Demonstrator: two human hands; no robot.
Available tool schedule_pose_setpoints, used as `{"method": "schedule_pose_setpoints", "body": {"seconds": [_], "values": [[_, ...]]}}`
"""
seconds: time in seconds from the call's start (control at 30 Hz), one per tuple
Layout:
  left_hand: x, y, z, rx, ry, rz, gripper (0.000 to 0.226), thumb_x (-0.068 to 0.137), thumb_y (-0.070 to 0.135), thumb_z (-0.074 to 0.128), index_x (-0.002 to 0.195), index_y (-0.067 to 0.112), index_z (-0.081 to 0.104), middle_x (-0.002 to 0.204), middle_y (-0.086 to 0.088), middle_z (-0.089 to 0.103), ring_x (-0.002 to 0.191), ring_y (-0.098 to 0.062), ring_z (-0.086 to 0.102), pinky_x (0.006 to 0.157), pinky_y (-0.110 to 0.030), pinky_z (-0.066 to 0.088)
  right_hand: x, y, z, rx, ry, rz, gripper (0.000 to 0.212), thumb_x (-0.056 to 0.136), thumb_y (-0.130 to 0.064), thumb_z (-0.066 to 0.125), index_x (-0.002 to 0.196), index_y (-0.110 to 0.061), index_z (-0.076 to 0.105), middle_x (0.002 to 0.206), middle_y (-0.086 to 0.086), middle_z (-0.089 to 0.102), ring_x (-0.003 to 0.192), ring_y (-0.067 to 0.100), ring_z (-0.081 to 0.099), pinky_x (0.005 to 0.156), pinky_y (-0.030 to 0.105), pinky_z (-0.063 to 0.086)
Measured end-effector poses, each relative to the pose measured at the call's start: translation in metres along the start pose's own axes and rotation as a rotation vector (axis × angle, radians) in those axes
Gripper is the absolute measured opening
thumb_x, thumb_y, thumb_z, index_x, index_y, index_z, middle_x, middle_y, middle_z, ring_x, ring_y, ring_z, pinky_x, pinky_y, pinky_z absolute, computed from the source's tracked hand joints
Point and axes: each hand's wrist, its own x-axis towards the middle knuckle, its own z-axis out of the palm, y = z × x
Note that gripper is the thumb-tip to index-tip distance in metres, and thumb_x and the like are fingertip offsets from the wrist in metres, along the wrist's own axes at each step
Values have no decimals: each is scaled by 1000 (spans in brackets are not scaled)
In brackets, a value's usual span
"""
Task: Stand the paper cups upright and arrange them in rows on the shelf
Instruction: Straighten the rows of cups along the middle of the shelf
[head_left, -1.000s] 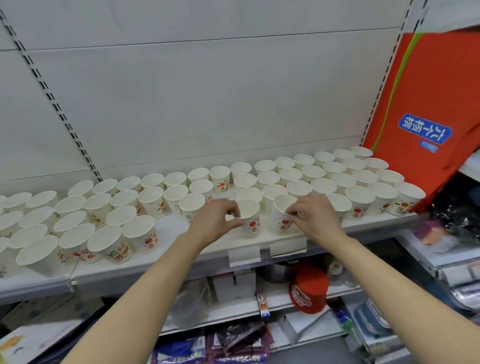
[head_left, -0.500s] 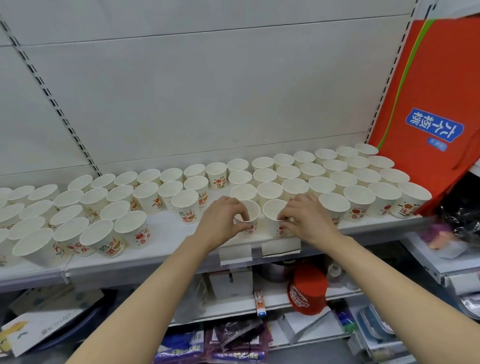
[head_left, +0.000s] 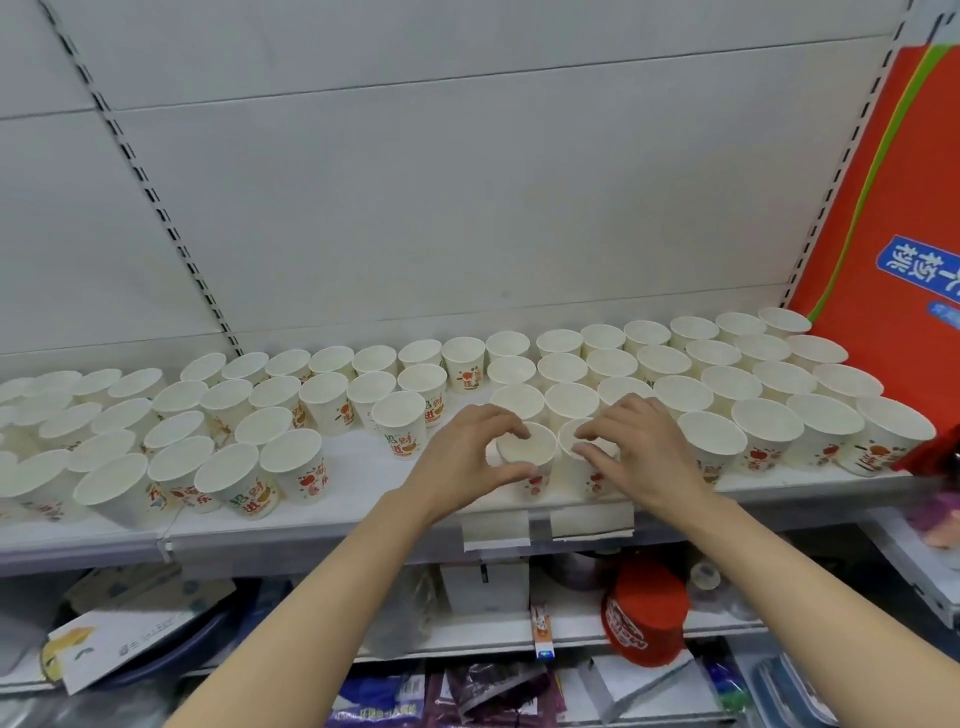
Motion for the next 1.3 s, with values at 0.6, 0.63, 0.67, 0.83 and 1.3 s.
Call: {"method": "schedule_pose_setpoints", "body": {"seconds": [0.6, 0.63, 0.67, 0.83, 1.3], "values": [[102, -138, -96, 441, -8, -176, 21, 87, 19, 61, 104, 27, 71, 103, 4, 68, 106, -19, 55, 77, -31, 44, 178, -23, 124, -215, -390, 114, 22, 78, -11, 63, 98, -18, 70, 94, -1, 68, 97, 26, 49, 83, 34, 35], [109, -140, -94, 486, -57, -155, 25, 87, 17, 61, 108, 28, 69, 106, 2, 67, 107, -20, 55, 78, -30, 43, 182, -21, 129, -238, -434, 123, 26, 79, -11, 61, 102, -19, 69, 99, -1, 67, 101, 25, 47, 84, 33, 34], [114, -143, -90, 520, -103, -132, 29, 86, 14, 61, 110, 29, 68, 106, 0, 66, 108, -21, 55, 79, -31, 43, 184, -20, 133, -258, -464, 128, 28, 79, -11, 61, 105, -20, 68, 102, -2, 66, 103, 24, 46, 84, 32, 33], [125, -152, -76, 589, -189, -41, 26, 90, 16, 56, 106, 29, 71, 101, -7, 62, 101, -26, 57, 77, -29, 41, 183, -17, 142, -287, -486, 132, 22, 79, -15, 63, 98, -22, 69, 93, -4, 68, 98, 22, 45, 74, 29, 26], [29, -113, -102, 275, -158, -116, 31, 67, 57, 72, 84, 32, 70, 83, 14, 66, 84, -5, 55, 67, -29, 49, 169, -60, 132, 15, -445, 46, 20, 73, -24, 74, 93, -25, 71, 87, -8, 69, 90, 19, 49, 75, 35, 41]]}}
